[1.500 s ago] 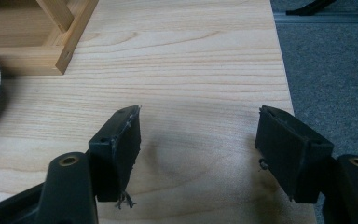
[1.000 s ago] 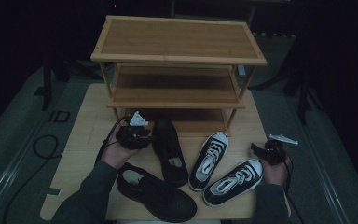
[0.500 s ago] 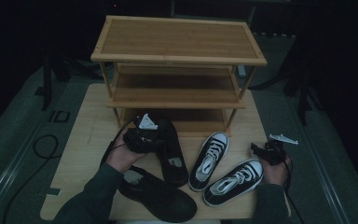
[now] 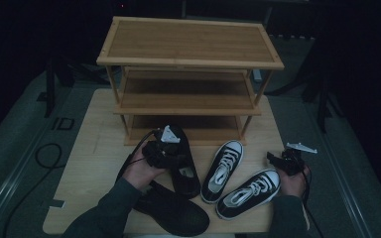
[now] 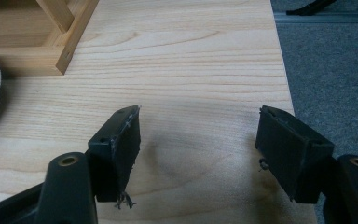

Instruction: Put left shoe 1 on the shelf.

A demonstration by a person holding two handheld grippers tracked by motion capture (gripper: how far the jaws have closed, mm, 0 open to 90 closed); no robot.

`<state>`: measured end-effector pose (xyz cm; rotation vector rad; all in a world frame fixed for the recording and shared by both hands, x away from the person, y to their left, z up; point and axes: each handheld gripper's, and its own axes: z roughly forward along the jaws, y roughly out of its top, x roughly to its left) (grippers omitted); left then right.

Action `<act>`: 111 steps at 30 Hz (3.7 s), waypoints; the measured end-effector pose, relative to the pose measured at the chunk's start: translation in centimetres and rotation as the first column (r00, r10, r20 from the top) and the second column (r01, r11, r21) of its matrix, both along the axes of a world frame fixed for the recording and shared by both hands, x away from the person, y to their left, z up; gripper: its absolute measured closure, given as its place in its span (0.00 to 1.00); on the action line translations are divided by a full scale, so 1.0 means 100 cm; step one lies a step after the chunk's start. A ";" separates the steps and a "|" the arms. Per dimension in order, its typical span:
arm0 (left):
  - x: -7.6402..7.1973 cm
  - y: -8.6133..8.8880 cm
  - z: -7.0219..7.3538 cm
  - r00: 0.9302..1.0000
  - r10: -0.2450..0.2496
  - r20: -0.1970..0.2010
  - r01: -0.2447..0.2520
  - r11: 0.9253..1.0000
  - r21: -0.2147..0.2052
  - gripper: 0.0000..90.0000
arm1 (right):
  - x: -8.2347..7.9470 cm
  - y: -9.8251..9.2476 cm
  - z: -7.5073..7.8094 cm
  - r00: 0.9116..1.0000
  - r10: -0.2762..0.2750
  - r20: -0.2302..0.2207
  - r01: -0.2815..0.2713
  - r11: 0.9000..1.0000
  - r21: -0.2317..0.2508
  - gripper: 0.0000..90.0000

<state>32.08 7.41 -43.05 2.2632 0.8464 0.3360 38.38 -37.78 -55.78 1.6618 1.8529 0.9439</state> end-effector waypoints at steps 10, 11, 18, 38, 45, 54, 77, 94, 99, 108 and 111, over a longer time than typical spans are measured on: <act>0.011 0.002 -0.017 0.992 0.118 -0.049 -0.114 0.990 0.078 0.63 | 0.000 0.000 0.000 1.000 -0.001 0.000 0.001 1.000 0.002 0.34; 0.013 0.003 -0.018 0.990 0.123 -0.063 -0.118 0.990 0.072 0.63 | 0.000 0.000 0.000 1.000 -0.001 0.000 0.001 1.000 0.002 0.34; 0.016 0.001 -0.021 0.985 0.127 -0.116 -0.120 0.990 0.068 0.81 | 0.000 0.000 0.000 1.000 0.000 0.000 0.000 1.000 0.001 0.34; 0.048 0.022 -0.016 0.960 0.274 -0.065 -0.272 0.961 0.043 0.96 | 0.000 0.000 0.000 1.000 -0.001 0.000 0.001 1.000 0.002 0.34; 0.060 0.033 -0.016 0.948 0.313 -0.049 -0.312 0.949 0.038 0.96 | 0.000 0.000 0.000 1.000 -0.001 -0.001 0.001 1.000 0.002 0.34; 0.070 0.054 -0.017 0.916 0.399 -0.031 -0.399 0.917 0.023 0.96 | 0.000 0.000 0.000 1.000 -0.001 0.000 0.001 1.000 0.003 0.34; 0.057 0.101 -0.024 0.843 0.537 0.000 -0.537 0.843 -0.017 0.94 | 0.000 0.000 0.000 1.000 -0.001 0.000 0.001 1.000 0.001 0.34; 0.006 0.098 0.000 0.920 0.392 0.005 -0.391 0.919 -0.042 0.71 | 0.000 0.000 0.000 1.000 0.000 -0.001 0.000 1.000 0.000 0.34; -0.009 0.096 0.007 0.931 0.365 0.019 -0.363 0.930 -0.058 0.69 | 0.000 0.000 0.000 1.000 0.000 0.000 0.000 1.000 -0.001 0.34; -0.010 0.099 -0.001 0.925 0.380 -0.002 -0.379 0.922 -0.082 0.67 | 0.000 0.000 0.000 1.000 0.000 0.000 0.000 1.000 0.000 0.34; -0.014 0.103 -0.003 0.923 0.386 -0.012 -0.385 0.918 -0.091 0.66 | 0.000 0.000 0.000 1.000 0.000 0.000 0.000 1.000 0.001 0.34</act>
